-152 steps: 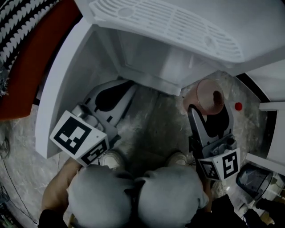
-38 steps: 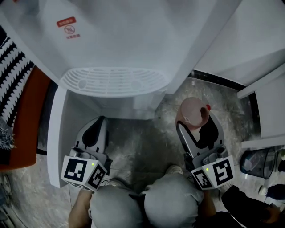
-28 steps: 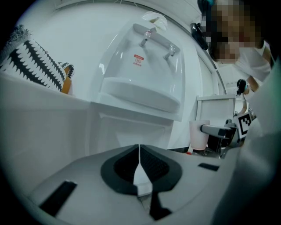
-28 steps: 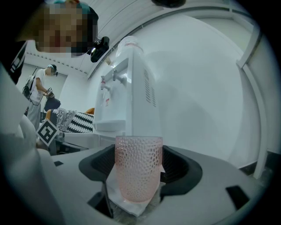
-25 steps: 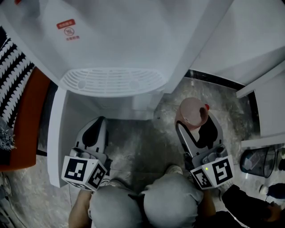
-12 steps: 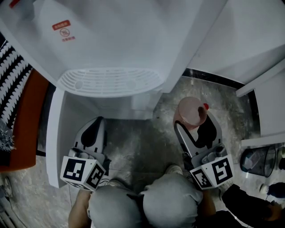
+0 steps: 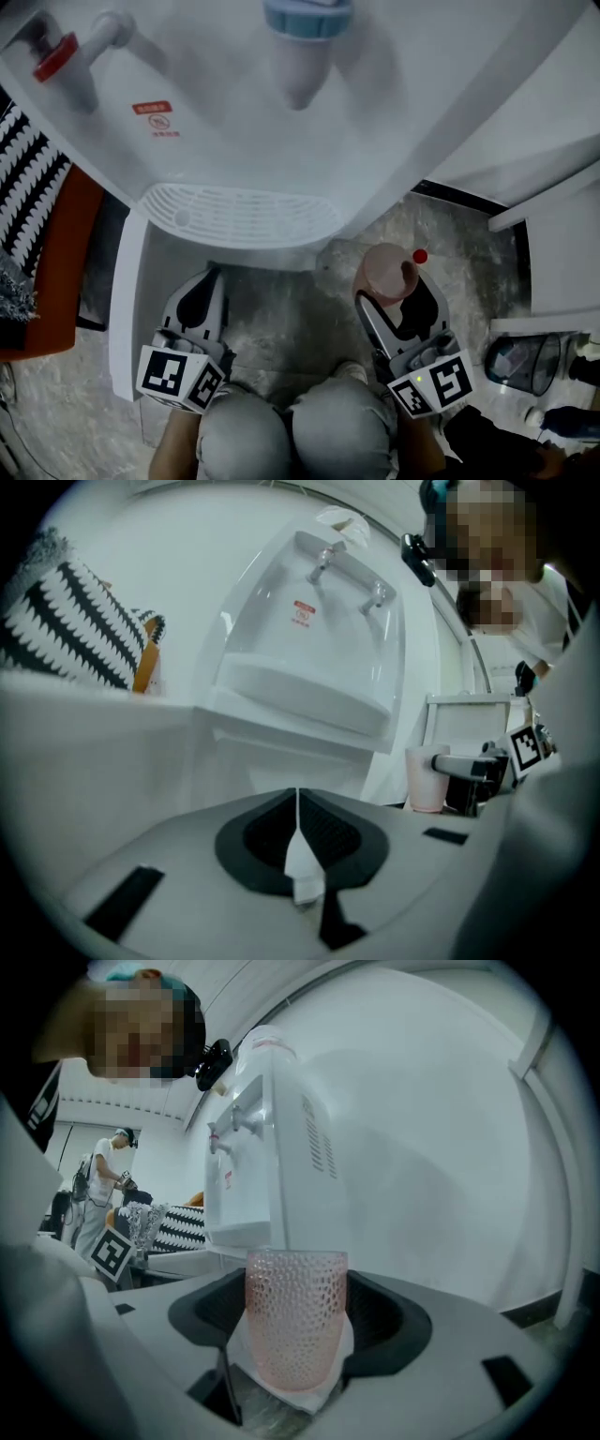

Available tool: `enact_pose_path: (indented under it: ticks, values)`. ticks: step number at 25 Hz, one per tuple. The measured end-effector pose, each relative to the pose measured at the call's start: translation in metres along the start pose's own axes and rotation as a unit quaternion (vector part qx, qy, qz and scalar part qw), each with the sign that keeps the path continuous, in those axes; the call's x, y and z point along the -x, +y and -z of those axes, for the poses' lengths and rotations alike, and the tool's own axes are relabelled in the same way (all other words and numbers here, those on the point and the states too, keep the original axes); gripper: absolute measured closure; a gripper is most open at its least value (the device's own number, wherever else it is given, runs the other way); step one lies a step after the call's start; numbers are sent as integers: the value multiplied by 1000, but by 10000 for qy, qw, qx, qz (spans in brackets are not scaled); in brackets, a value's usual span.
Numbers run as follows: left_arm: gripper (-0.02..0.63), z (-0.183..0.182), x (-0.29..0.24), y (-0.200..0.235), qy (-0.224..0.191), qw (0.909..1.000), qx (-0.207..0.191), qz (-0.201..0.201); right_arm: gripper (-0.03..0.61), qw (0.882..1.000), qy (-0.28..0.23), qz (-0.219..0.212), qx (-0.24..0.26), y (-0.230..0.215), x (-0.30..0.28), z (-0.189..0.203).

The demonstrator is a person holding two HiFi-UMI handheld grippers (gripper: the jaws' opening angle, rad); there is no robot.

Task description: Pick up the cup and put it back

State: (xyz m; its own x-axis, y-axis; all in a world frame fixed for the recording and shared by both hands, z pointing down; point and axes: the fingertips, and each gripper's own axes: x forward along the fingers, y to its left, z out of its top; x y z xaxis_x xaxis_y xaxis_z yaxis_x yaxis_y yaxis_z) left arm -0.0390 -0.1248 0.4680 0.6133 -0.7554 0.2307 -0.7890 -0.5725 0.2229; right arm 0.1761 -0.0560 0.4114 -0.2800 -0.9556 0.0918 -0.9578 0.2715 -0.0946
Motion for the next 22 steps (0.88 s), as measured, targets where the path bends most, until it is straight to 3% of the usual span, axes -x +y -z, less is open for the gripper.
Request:
enact_pose_path:
  ticks: [6,15,22]
  values:
    - [595,-72,31,-16,-173,9996,-74,-233,241,9992,156,-349,118,34,23,-76]
    - [595,-198,103,-38,-320,9975,422,-464,241,9952,232,-915,255,122,44,-222]
    - [595,-307,145,-70,-89,9989,361,-284,241,9962,220,-848,7,163,44,-340]
